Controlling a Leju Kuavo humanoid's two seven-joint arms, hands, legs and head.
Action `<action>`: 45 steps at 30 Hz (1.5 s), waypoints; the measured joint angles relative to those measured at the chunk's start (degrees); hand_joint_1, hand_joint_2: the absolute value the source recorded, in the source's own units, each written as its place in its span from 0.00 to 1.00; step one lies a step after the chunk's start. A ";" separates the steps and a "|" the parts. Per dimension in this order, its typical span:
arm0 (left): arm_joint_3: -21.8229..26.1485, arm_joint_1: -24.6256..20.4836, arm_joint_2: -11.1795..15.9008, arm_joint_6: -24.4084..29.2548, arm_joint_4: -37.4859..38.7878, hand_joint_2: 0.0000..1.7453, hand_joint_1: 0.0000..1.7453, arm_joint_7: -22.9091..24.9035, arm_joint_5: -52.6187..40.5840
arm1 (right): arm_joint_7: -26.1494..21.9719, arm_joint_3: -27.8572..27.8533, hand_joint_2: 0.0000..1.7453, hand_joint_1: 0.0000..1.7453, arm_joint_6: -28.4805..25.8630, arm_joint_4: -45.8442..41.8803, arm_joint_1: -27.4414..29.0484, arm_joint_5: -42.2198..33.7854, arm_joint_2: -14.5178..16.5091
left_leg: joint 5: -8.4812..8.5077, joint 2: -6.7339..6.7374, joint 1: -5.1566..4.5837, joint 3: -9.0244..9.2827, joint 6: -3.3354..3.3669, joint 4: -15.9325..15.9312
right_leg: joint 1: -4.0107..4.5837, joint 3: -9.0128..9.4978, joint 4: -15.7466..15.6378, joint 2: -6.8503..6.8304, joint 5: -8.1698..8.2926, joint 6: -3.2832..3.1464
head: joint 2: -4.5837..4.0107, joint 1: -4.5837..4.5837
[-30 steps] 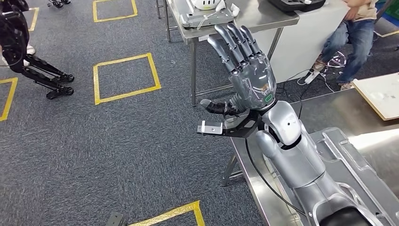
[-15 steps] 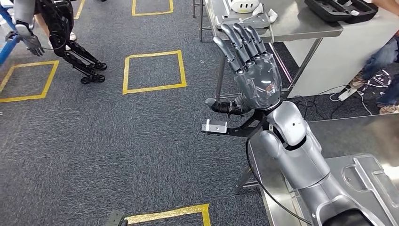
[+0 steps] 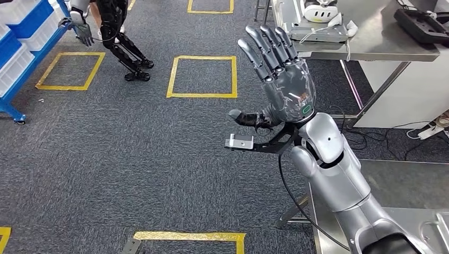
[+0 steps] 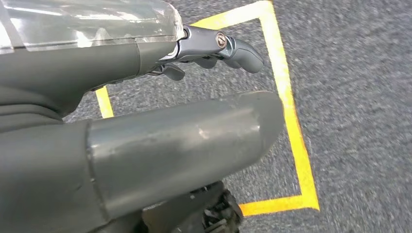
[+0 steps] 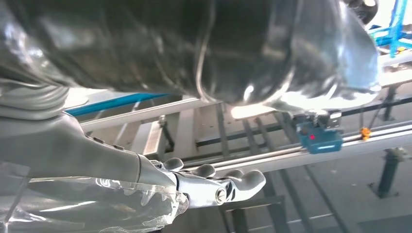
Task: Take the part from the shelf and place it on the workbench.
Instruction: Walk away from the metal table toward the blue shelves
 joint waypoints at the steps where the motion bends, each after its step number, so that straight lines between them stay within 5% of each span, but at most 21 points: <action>1: -0.02 0.07 -0.01 0.00 0.00 0.00 0.00 0.03 -0.03 | 0.01 0.00 0.00 0.00 -0.01 -0.03 -0.02 0.00 -0.04 | 0.17 -0.55 0.12 0.15 0.37 -0.29 | -0.13 -0.19 0.73 0.86 -0.67 0.29 | 0.00 0.00; 5: -0.13 -0.15 0.01 0.00 0.00 0.00 0.00 0.12 -0.16 | 0.02 0.00 0.00 0.00 -0.04 -0.02 0.41 0.00 -0.31 | 0.53 -2.74 0.34 0.30 1.24 -0.73 | -0.47 -6.40 13.41 5.98 -6.81 0.82 | 0.00 0.02; 7: -0.15 -0.15 0.00 -0.01 0.00 0.00 0.00 0.16 -0.18 | 0.03 0.00 0.00 0.00 -0.03 0.01 0.78 0.00 -0.37 | 0.52 -4.17 0.31 0.31 1.26 -0.63 | -0.55 -8.31 16.21 6.32 -6.44 0.86 | 0.00 0.03; 10: -0.19 -0.10 -0.04 -0.04 0.00 0.00 0.00 0.25 -0.24 | 0.03 0.00 0.00 0.00 -0.02 0.00 0.82 0.01 -0.49 | 0.35 -6.33 0.35 0.28 0.98 -0.14 | -0.79 -4.63 6.98 8.19 -0.37 0.48 | 0.00 0.03; 13: -0.26 -0.24 -0.10 -0.04 0.00 0.00 0.00 0.38 -0.44 | 0.07 0.01 0.00 0.00 0.05 0.01 0.74 0.10 -0.60 | 0.32 -8.14 0.50 -0.42 0.12 0.27 | -0.83 -2.16 0.92 10.58 1.32 0.08 | 0.00 0.03; 15: -0.27 -0.17 -0.05 -0.04 0.00 0.00 0.00 0.46 -0.68 | 0.13 0.02 0.00 0.00 0.22 0.01 0.58 0.24 -0.57 | 0.46 -8.90 0.69 -0.75 -0.60 0.21 | -0.78 -1.92 0.41 9.42 1.47 -0.29 | 0.00 0.03; 17: -0.30 -0.08 0.02 -0.05 0.00 0.00 0.00 0.51 -0.83 | 0.20 0.04 0.00 0.00 0.42 0.03 0.31 0.43 -0.53 | -0.79 -6.68 0.57 -1.65 -1.10 2.11 | -0.94 -1.48 -0.16 7.95 1.68 -0.99 | 0.00 0.01; 19: -0.38 -0.29 0.04 -0.09 0.00 0.00 0.00 0.56 -0.87 | 0.23 0.05 0.00 0.00 0.50 0.10 0.16 0.68 -0.52 | -4.07 -3.39 0.59 -4.49 -1.48 8.31 | -0.81 -1.20 -0.42 6.41 1.67 -1.54 | 0.00 0.00; 22: -0.53 -0.54 0.05 -0.15 0.00 0.00 0.00 0.62 -0.93 | 0.23 0.14 0.00 0.00 0.50 0.27 0.15 0.85 -0.52 | -6.58 -2.10 0.87 -8.35 -1.85 16.25 | -0.53 -1.13 -0.33 4.08 1.42 -1.69 | 0.00 -0.01; 24: -0.55 -0.52 0.10 -0.15 0.00 0.00 0.00 0.63 -0.93 | 0.23 0.20 0.00 0.00 0.49 0.33 0.12 0.87 -0.52 | -3.58 -1.39 0.88 -5.91 -1.79 11.71 | -0.51 -0.88 -0.25 2.66 1.12 -1.49 | 0.00 -0.01; 26: -0.56 -0.63 0.18 -0.14 0.00 0.00 0.00 0.63 -0.93 | 0.23 0.21 0.00 0.00 0.48 0.33 0.02 0.87 -0.52 | -0.82 0.98 0.50 -1.80 -1.34 3.84 | -0.31 -0.54 -0.14 1.43 0.71 -1.06 | 0.00 0.01; 28: -0.58 -0.74 0.21 -0.13 0.00 0.00 0.00 0.63 -0.93 | 0.26 0.21 0.00 0.00 0.48 0.36 -0.08 0.87 -0.51 | -0.32 2.18 -0.04 -0.25 -0.67 0.46 | 0.03 -0.36 -0.12 0.38 0.43 -0.60 | 0.00 0.05; 30: -0.59 -0.70 0.23 -0.11 0.00 0.00 0.00 0.63 -0.93 | 0.28 0.22 0.00 0.00 0.48 0.38 -0.12 0.87 -0.45 | -0.14 0.90 -0.17 -0.28 0.02 0.20 | 0.10 -0.20 -0.19 -0.62 0.20 -0.05 | 0.00 0.05; 32: -0.58 -0.65 0.25 -0.06 0.00 0.00 0.00 0.63 -0.92 | 0.29 0.23 0.00 0.00 0.45 0.41 -0.16 0.87 -0.40 | 0.14 -0.31 0.03 -0.08 0.69 -0.22 | -0.24 -0.65 1.39 1.20 -1.13 0.58 | 0.00 0.06; 34: -0.58 -0.78 0.28 -0.02 0.00 0.00 0.00 0.64 -0.92 | 0.33 0.22 0.00 0.00 0.41 0.46 -0.07 0.86 -0.42 | 0.31 -1.42 0.18 0.05 1.23 -0.44 | -0.57 -3.36 7.27 4.70 -4.34 0.90 | 0.00 0.08; 36: -0.58 -0.92 0.30 0.00 0.00 0.00 0.00 0.66 -0.90 | 0.36 0.22 0.00 0.00 0.39 0.60 0.32 0.86 -0.49 | 0.32 -2.78 0.13 0.04 1.48 -0.39 | -0.60 -7.27 14.52 6.10 -6.95 0.96 | 0.00 0.08; 37: -0.57 -0.88 0.31 0.00 0.00 0.00 0.00 0.68 -0.88 | 0.36 0.22 0.00 0.00 0.38 0.68 0.56 0.86 -0.53 | 0.32 -3.59 0.10 0.05 1.49 -0.34 | -0.59 -8.45 16.19 6.27 -6.86 0.92 | 0.00 0.08; 39: -0.56 -0.72 0.31 0.01 0.00 0.00 0.00 0.72 -0.87 | 0.37 0.22 0.00 0.00 0.35 0.77 0.81 0.87 -0.56 | 0.27 -5.22 0.08 0.14 1.43 -0.18 | -0.58 -7.71 12.99 6.68 -3.39 0.58 | 0.00 0.08; 41: -0.56 -0.62 0.23 0.02 0.01 0.00 0.00 0.74 -0.87 | 0.37 0.21 0.00 0.00 0.34 0.79 0.83 0.87 -0.57 | 0.15 -6.66 0.07 0.13 1.21 0.02 | -0.62 -4.62 5.23 8.66 0.87 0.01 | 0.00 0.07; 43: -0.56 -0.57 0.12 0.03 0.01 0.00 0.00 0.74 -0.86 | 0.39 0.20 0.00 0.00 0.34 0.81 0.85 0.92 -0.57 | 0.15 -7.87 0.24 -0.21 0.73 0.14 | -0.55 -2.83 0.83 10.32 2.21 -0.28 | 0.00 0.08; 45: -0.56 -0.41 0.09 0.07 0.01 0.00 0.00 0.75 -0.85 | 0.41 0.21 0.00 0.00 0.33 0.82 0.89 0.97 -0.55 | 0.32 -9.11 0.50 -0.52 -0.01 -0.02 | -0.44 -2.43 0.07 9.75 2.05 -0.43 | 0.00 0.08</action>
